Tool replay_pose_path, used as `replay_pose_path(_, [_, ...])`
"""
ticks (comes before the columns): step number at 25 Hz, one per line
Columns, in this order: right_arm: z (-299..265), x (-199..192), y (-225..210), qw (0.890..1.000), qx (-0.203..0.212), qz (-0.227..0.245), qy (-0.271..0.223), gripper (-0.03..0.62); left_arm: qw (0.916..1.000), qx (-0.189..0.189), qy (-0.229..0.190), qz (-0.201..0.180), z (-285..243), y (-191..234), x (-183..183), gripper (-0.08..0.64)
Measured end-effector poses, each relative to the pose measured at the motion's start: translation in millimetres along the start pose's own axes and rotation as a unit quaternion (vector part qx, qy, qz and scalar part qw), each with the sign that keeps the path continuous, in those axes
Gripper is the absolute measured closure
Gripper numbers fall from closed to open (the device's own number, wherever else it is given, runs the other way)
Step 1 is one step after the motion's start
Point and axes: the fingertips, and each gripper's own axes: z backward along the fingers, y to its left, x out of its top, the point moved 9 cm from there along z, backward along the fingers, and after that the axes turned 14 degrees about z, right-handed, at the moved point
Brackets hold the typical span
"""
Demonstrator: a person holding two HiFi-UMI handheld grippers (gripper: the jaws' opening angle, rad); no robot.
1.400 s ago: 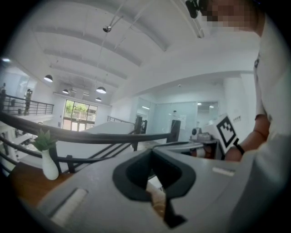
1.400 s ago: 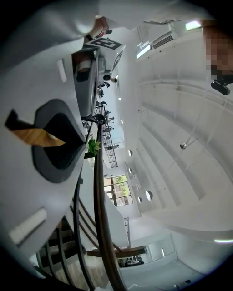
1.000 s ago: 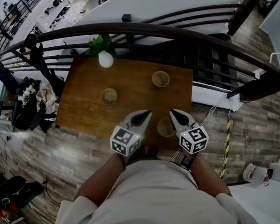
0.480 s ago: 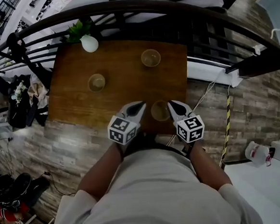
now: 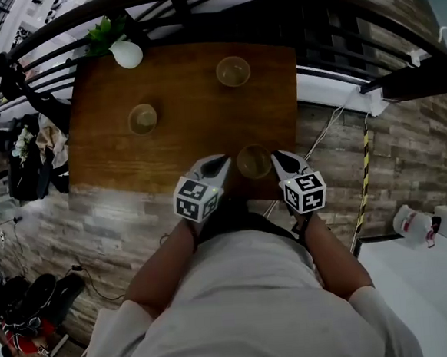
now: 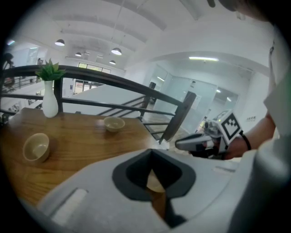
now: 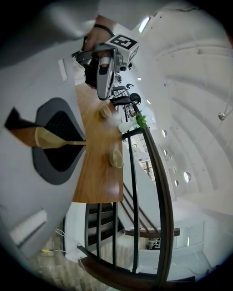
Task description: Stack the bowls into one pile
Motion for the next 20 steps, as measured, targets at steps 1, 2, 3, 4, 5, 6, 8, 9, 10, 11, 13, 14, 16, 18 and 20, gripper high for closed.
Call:
replay_pose_path(1, [-2,-5,-1,1.0,-0.001,-0.003,0.007,0.56,1.0,0.002,0.003,0.004,-3,3,-3,0.556])
replay_pose_path(2, [-5,-10,-2,1.0,-0.001,-0.006,0.015,0.558,0.9999,0.003,0.006,0.008,-5,6,-7,0.557])
replay_pose_path(3, [-7,-16,-3,1.0,0.0,-0.01,0.024,0.557,0.9999,0.005,0.01,0.011,-7,9,-10,0.556])
replay_pose_path(4, [-10,-23,-3,0.999,0.001,-0.015,0.033,0.547,0.9998,0.008,0.013,0.014,-10,12,-14,0.555])
replay_pose_path(5, [-12,-29,-3,0.999,0.002,-0.021,0.041,0.538,0.9997,0.011,0.016,0.017,-12,14,-18,0.556])
replay_pose_path(6, [-15,-35,-4,0.998,0.003,-0.027,0.047,0.538,0.9995,0.013,0.019,0.02,-15,17,-21,0.555])
replay_pose_path(8, [-22,-45,-7,0.998,0.003,-0.035,0.057,0.537,0.9993,0.015,0.024,0.024,-21,23,-27,0.555])
replay_pose_path(9, [-25,-49,-8,0.997,0.004,-0.039,0.062,0.534,0.9992,0.015,0.028,0.026,-24,25,-30,0.556])
replay_pose_path(10, [-29,-54,-9,0.997,0.006,-0.043,0.067,0.532,0.999,0.015,0.032,0.028,-28,27,-33,0.555])
replay_pose_path(11, [-32,-59,-10,0.996,0.009,-0.05,0.074,0.532,0.9988,0.016,0.036,0.03,-31,30,-36,0.556])
replay_pose_path(13, [-40,-68,-11,0.994,0.015,-0.064,0.086,0.532,0.9983,0.019,0.044,0.035,-36,35,-44,0.555])
replay_pose_path(14, [-44,-72,-11,0.993,0.016,-0.07,0.091,0.532,0.998,0.02,0.047,0.038,-37,38,-48,0.556])
replay_pose_path(16, [-49,-78,-11,0.992,0.016,-0.077,0.098,0.532,0.9974,0.022,0.053,0.043,-39,42,-53,0.556])
replay_pose_path(18, [-52,-82,-13,0.991,0.015,-0.081,0.103,0.532,0.9972,0.022,0.056,0.045,-41,44,-56,0.555])
replay_pose_path(20, [-54,-85,-15,0.99,0.017,-0.087,0.107,0.532,0.997,0.022,0.06,0.045,-42,45,-58,0.555])
